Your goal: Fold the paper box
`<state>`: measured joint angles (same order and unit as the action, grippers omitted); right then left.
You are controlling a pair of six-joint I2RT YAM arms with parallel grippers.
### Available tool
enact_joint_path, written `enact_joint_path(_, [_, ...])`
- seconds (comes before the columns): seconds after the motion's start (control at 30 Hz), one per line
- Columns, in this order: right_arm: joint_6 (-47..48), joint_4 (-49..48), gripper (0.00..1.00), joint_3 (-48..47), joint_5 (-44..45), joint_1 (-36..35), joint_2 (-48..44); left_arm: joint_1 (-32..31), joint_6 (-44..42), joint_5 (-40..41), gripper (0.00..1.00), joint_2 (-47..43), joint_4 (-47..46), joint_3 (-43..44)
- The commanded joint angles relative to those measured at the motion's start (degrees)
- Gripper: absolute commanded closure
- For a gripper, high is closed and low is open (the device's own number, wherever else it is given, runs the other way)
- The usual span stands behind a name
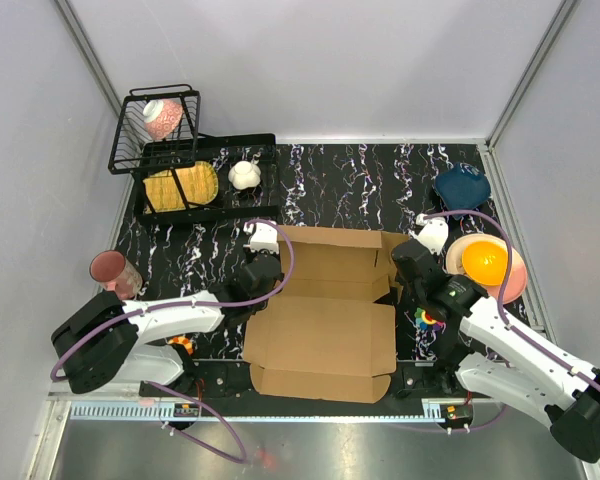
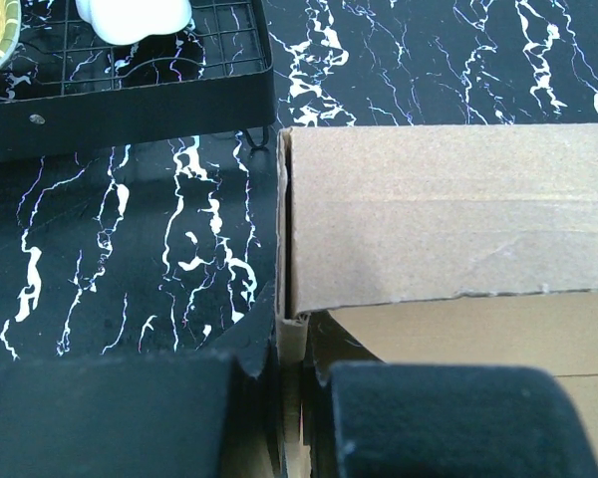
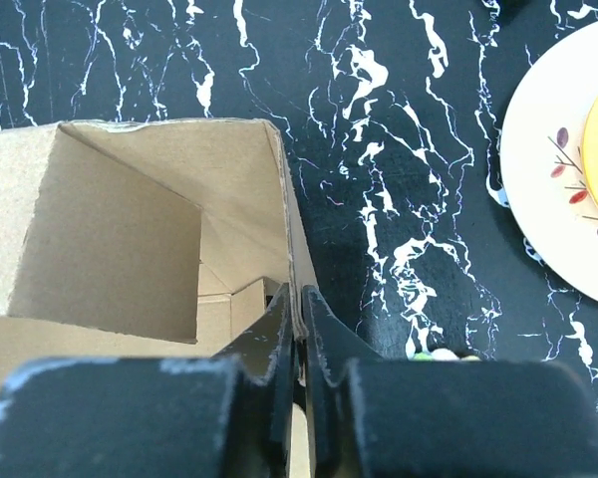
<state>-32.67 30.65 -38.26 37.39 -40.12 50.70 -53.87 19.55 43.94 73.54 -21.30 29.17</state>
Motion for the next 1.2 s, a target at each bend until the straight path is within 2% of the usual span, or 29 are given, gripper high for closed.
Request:
enact_joint_path(0.0, [1.9,-1.8,0.98,-0.9,-1.9,0.4,-2.1,-0.3,0.4,-1.3,1.00,-0.6,5.2,-0.2])
enact_joint_path(0.13, [1.9,0.1,1.00,-3.0,-7.9,0.4,-6.1,-0.3,0.9,-0.7,1.00,-0.3,7.6,1.0])
enact_joint_path(0.37, [1.8,1.7,1.00,-6.7,-23.4,0.5,-3.7,-0.6,1.9,0.9,1.00,1.0,8.5,1.4])
enact_joint_path(0.87, [-0.1,-9.6,0.99,-1.4,-35.3,0.4,0.4,-1.5,-0.1,-0.1,1.00,2.2,5.3,1.9])
enact_joint_path(0.97, [0.4,-8.9,0.80,-1.7,-34.8,0.3,-0.3,-1.4,-0.1,0.1,1.00,2.3,5.4,1.9])
enact_joint_path(1.0, [0.7,-8.7,0.70,-1.7,-34.7,0.4,-0.9,-1.5,-0.1,0.2,1.00,2.3,5.4,1.8])
enact_joint_path(1.17, [0.6,-6.1,0.50,-2.4,-32.8,0.3,-4.4,-1.4,0.0,0.4,1.00,2.1,5.1,1.2])
